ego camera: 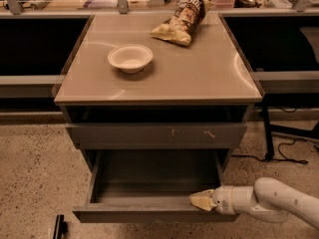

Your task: Open middle drawer

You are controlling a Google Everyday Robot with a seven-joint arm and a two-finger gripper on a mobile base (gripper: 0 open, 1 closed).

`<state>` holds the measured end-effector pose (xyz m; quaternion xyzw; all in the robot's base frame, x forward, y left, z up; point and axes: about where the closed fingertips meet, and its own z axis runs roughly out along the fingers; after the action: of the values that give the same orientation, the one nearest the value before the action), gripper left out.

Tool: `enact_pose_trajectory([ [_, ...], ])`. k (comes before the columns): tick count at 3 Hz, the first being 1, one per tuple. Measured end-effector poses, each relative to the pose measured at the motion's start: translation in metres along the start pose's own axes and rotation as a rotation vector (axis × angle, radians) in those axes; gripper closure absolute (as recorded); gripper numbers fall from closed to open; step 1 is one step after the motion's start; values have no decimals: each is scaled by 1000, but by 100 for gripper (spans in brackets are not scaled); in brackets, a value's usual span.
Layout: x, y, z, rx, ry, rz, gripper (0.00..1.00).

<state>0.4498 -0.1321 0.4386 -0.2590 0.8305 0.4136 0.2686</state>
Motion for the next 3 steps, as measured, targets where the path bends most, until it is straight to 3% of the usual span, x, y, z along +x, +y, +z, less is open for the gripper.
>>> enact_pose_trajectory([
  [1, 5, 7, -3, -8, -4, 6, 100],
  [2, -4, 4, -16, 23, -58, -20, 100],
  [3, -37, -6, -50, 109, -168, -109, 100],
])
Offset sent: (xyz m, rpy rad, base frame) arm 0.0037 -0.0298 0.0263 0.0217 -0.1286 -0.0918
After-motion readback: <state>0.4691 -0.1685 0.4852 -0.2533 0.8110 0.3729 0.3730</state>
